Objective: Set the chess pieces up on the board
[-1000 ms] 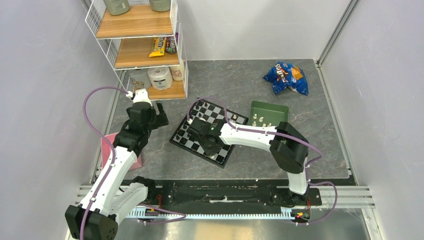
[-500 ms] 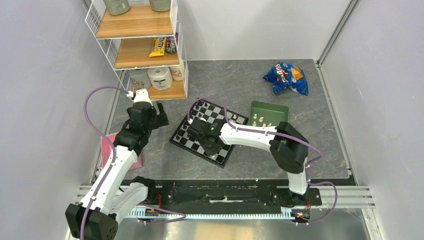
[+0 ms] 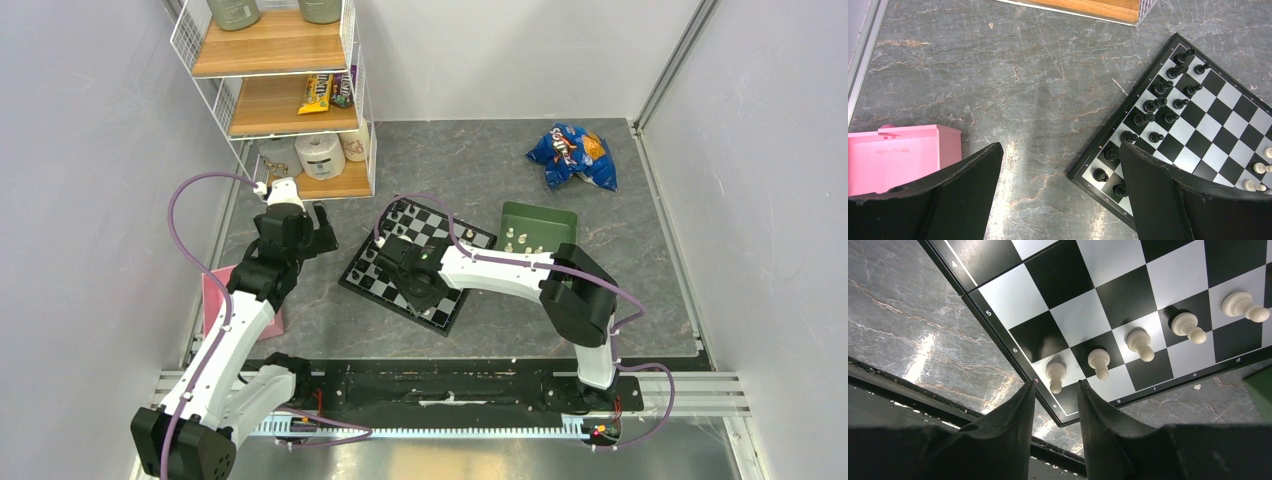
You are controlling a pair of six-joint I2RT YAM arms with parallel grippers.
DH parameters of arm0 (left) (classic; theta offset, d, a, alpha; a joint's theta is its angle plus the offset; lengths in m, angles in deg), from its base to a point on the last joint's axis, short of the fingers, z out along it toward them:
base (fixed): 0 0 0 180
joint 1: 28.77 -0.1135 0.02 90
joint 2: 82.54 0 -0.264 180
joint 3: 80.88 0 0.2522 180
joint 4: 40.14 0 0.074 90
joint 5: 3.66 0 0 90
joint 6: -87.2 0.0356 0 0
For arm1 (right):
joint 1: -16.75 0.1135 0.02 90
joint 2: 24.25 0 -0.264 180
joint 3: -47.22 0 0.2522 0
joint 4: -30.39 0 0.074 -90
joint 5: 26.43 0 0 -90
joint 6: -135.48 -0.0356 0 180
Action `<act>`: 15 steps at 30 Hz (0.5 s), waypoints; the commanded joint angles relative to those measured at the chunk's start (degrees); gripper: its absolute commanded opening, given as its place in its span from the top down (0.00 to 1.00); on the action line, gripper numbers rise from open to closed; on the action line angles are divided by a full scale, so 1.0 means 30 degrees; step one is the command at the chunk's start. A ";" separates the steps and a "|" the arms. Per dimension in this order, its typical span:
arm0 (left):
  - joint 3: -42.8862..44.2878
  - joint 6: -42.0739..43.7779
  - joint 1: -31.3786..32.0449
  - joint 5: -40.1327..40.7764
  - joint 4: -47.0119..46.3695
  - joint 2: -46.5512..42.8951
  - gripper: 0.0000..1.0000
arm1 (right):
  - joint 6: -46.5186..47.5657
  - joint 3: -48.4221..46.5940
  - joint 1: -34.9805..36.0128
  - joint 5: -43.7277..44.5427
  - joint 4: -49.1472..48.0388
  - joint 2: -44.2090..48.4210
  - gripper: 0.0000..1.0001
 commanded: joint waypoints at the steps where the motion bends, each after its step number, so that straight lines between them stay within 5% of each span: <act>1: 0.0107 0.0132 -0.0074 0.0127 -0.0410 -0.0172 0.06 | 0.0278 -0.1234 0.0056 -0.0174 0.0403 0.0705 0.55; 15: 0.0098 0.0120 -0.0075 0.0010 -0.0380 -0.0231 0.06 | -0.0399 -0.0338 -0.2810 0.1676 -0.0588 0.4463 0.50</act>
